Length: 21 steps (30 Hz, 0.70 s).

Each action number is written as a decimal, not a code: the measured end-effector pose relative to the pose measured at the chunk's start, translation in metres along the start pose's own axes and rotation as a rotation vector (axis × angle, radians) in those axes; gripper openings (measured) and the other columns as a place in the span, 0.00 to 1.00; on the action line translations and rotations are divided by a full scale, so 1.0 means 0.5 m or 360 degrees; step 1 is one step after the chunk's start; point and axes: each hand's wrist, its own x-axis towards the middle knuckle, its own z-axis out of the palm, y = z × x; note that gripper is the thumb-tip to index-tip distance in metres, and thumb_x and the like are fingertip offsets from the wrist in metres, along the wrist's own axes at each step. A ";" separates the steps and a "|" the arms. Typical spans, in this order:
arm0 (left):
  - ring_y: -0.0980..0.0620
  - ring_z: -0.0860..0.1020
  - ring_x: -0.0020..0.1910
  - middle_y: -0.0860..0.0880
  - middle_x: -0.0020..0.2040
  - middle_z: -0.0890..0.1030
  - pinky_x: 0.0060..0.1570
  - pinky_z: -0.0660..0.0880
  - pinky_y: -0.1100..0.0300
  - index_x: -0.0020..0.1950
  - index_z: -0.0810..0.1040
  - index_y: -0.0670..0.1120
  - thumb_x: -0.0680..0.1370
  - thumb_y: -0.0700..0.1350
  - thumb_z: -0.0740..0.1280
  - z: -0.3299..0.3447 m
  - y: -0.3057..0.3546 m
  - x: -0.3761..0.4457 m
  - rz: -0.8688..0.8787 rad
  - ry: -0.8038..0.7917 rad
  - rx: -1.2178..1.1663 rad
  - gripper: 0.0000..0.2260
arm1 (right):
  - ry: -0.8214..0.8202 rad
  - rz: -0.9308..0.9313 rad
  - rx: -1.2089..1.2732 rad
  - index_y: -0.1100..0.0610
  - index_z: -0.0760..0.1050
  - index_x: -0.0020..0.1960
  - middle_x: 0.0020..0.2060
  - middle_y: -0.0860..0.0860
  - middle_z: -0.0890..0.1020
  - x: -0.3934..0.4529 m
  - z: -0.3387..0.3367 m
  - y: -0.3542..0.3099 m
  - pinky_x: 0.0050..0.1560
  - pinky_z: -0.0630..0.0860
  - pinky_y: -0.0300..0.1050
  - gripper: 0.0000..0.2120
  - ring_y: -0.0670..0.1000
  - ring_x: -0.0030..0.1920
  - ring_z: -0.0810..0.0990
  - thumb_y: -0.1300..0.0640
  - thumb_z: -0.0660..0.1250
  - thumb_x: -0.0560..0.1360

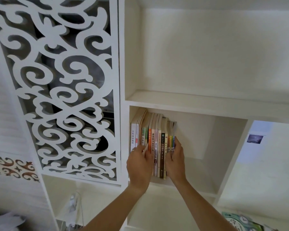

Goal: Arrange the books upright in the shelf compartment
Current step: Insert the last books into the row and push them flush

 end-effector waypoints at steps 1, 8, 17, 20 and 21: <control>0.58 0.81 0.37 0.56 0.41 0.82 0.38 0.80 0.63 0.55 0.80 0.51 0.82 0.48 0.65 -0.015 0.018 0.000 0.0011 0.0060 -0.0044 0.05 | -0.0008 -0.0022 -0.0003 0.45 0.55 0.81 0.72 0.49 0.70 -0.001 0.000 0.003 0.70 0.73 0.50 0.32 0.48 0.70 0.70 0.63 0.59 0.81; 0.57 0.79 0.37 0.56 0.39 0.81 0.36 0.74 0.65 0.48 0.80 0.53 0.80 0.45 0.65 -0.116 0.159 -0.005 0.0238 -0.0188 0.0160 0.05 | -0.0031 -0.0012 0.0230 0.54 0.61 0.68 0.49 0.40 0.80 -0.029 -0.016 -0.022 0.39 0.77 0.31 0.17 0.41 0.45 0.83 0.58 0.64 0.83; 0.62 0.72 0.39 0.55 0.48 0.82 0.31 0.61 0.76 0.46 0.82 0.50 0.78 0.41 0.67 -0.127 0.202 -0.001 0.0278 -0.0525 0.0058 0.06 | -0.0103 -0.0039 0.0072 0.51 0.70 0.66 0.64 0.54 0.76 -0.026 -0.035 0.015 0.69 0.73 0.55 0.18 0.55 0.67 0.74 0.48 0.60 0.78; 0.62 0.74 0.37 0.57 0.44 0.78 0.33 0.63 0.73 0.46 0.84 0.49 0.76 0.40 0.67 -0.104 0.192 0.008 0.0210 -0.0612 0.0032 0.07 | -0.0078 -0.0051 -0.0164 0.53 0.70 0.73 0.75 0.60 0.66 -0.032 -0.050 0.037 0.74 0.58 0.46 0.25 0.59 0.78 0.60 0.51 0.57 0.77; 0.63 0.75 0.36 0.58 0.42 0.78 0.33 0.64 0.72 0.46 0.84 0.49 0.77 0.40 0.67 -0.097 0.190 0.011 0.0185 -0.0638 0.0004 0.07 | -0.0082 -0.0043 -0.0186 0.53 0.71 0.74 0.75 0.60 0.65 -0.036 -0.058 0.036 0.72 0.58 0.44 0.26 0.59 0.77 0.60 0.51 0.57 0.76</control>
